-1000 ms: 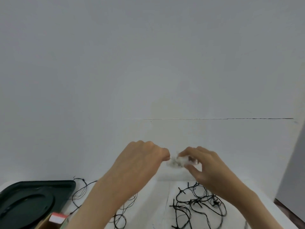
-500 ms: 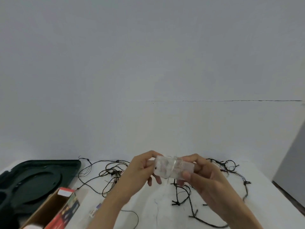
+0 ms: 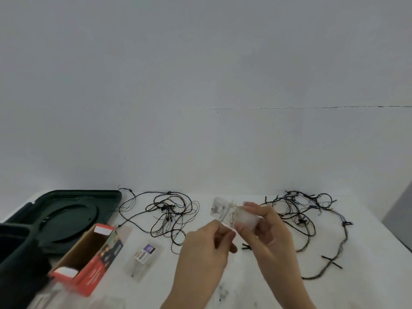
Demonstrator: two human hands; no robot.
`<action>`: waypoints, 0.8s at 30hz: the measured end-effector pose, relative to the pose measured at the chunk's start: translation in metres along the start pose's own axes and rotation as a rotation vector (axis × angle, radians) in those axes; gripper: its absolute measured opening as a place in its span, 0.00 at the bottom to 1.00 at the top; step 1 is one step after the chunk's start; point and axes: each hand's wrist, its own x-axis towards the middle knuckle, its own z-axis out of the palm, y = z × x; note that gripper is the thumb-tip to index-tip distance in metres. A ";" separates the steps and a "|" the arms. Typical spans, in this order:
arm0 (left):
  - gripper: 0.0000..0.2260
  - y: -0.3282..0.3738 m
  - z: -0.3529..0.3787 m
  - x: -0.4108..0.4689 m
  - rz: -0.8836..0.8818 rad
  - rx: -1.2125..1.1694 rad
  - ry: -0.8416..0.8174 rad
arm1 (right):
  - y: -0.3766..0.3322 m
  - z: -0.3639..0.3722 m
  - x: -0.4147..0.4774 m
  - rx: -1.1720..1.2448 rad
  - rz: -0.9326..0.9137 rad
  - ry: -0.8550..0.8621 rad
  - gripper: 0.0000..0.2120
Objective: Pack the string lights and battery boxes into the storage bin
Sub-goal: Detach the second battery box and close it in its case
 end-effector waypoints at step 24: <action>0.11 -0.094 -0.045 -0.033 -0.126 0.011 -0.204 | 0.065 0.028 -0.024 -0.119 0.387 -0.800 0.14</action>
